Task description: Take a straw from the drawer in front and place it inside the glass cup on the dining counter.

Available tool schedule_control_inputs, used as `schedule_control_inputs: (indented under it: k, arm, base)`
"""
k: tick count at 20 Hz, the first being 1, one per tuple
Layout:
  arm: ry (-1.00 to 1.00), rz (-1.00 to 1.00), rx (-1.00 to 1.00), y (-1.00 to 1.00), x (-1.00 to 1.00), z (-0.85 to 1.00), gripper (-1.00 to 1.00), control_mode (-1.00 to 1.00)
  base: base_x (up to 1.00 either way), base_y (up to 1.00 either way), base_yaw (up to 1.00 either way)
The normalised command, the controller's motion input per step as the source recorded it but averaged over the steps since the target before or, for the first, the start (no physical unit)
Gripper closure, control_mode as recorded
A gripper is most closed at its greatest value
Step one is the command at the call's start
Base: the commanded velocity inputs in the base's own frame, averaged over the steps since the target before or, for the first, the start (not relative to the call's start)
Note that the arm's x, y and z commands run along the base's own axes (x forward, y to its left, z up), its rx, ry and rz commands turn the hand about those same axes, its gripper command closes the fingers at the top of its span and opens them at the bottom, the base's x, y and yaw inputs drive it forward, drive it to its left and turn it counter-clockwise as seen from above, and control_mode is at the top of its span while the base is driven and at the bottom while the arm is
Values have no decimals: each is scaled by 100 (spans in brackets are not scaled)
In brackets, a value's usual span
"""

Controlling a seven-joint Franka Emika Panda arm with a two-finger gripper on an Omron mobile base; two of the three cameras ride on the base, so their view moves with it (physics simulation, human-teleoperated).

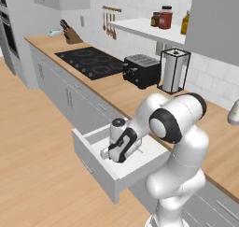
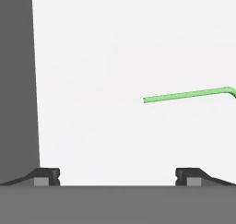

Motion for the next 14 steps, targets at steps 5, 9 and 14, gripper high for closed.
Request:
schedule_control_inputs:
  k: [5, 9, 14]
  arm:
    - [11, 2, 0, 98, -57, 0, -100, -100]
    - [12, 6, 0, 99, -67, 1, -100, -100]
    - [3, 0, 0, 3, -10, 41, -100, -100]
  base:
    - [0, 0, 0]
    - [0, 0, 0]
    - [0, 0, 0]
